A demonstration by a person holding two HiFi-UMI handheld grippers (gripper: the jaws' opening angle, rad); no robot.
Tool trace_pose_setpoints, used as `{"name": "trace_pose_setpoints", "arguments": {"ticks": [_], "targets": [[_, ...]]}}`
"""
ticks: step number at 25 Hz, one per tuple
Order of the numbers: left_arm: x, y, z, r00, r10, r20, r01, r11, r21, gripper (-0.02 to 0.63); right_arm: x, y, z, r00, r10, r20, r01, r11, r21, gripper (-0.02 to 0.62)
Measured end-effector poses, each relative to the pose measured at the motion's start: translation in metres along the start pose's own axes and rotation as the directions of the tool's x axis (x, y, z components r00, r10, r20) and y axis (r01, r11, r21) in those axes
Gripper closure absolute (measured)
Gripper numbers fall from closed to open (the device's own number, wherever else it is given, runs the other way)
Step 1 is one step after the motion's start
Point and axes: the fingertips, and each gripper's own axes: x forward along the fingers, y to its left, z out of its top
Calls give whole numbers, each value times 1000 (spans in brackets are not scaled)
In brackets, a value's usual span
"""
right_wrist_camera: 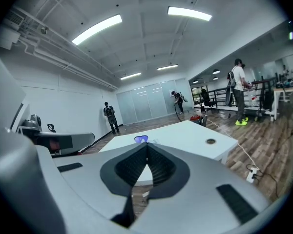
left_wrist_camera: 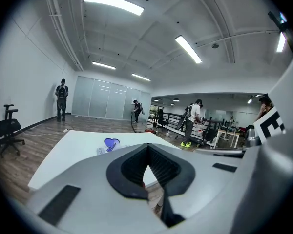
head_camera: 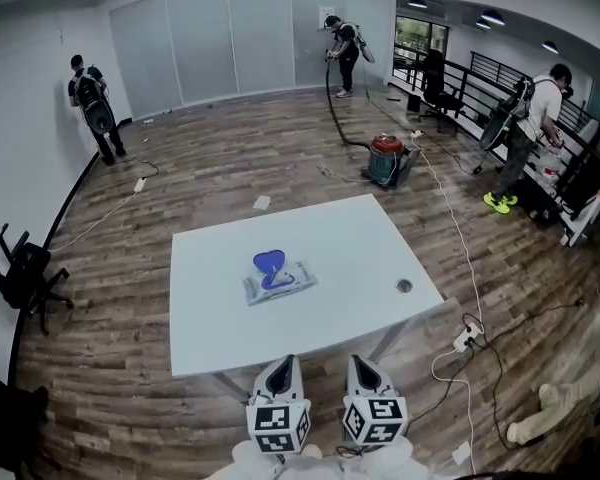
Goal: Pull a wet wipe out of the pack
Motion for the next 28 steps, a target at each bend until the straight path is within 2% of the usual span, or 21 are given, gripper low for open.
{"name": "trace_pose_setpoints", "arguments": {"ticks": [21,28], "targets": [[36,18,-1,999,44,-23,-44,999,-12,609,40,-13,3,999,26,-34,-26,1000,9,586],[48,19,2,999,37,-17,-37,999,-5,609,50,-18,7,999,23,-31,-23,1000,10,586]]}}
